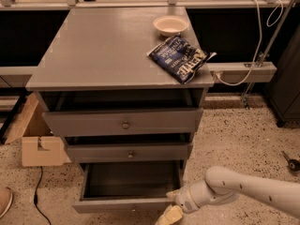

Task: Close bottom drawer

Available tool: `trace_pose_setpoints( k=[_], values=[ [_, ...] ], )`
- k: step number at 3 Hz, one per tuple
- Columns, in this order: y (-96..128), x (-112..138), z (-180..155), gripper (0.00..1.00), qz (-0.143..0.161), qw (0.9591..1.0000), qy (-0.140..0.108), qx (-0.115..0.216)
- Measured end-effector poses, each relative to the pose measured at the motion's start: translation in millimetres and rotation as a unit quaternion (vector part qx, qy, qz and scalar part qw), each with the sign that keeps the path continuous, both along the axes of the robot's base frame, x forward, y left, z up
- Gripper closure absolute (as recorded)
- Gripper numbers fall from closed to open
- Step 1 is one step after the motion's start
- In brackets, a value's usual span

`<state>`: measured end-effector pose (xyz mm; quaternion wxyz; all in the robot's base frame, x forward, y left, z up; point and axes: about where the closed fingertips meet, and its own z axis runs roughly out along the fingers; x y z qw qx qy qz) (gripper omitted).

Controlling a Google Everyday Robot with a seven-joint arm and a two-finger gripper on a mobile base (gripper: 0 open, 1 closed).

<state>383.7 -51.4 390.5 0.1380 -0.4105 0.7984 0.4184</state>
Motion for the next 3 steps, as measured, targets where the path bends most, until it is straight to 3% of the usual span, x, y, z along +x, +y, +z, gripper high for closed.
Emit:
trace_pose_setpoints(
  k=[1, 3],
  values=[
    [-6.0, 1.6, -17.1, 0.0, -0.004, 1.0, 0.001, 0.004],
    [-10.2, 5.3, -112.4, 0.42, 0.027, 0.9988, 0.041, -0.002]
  ],
)
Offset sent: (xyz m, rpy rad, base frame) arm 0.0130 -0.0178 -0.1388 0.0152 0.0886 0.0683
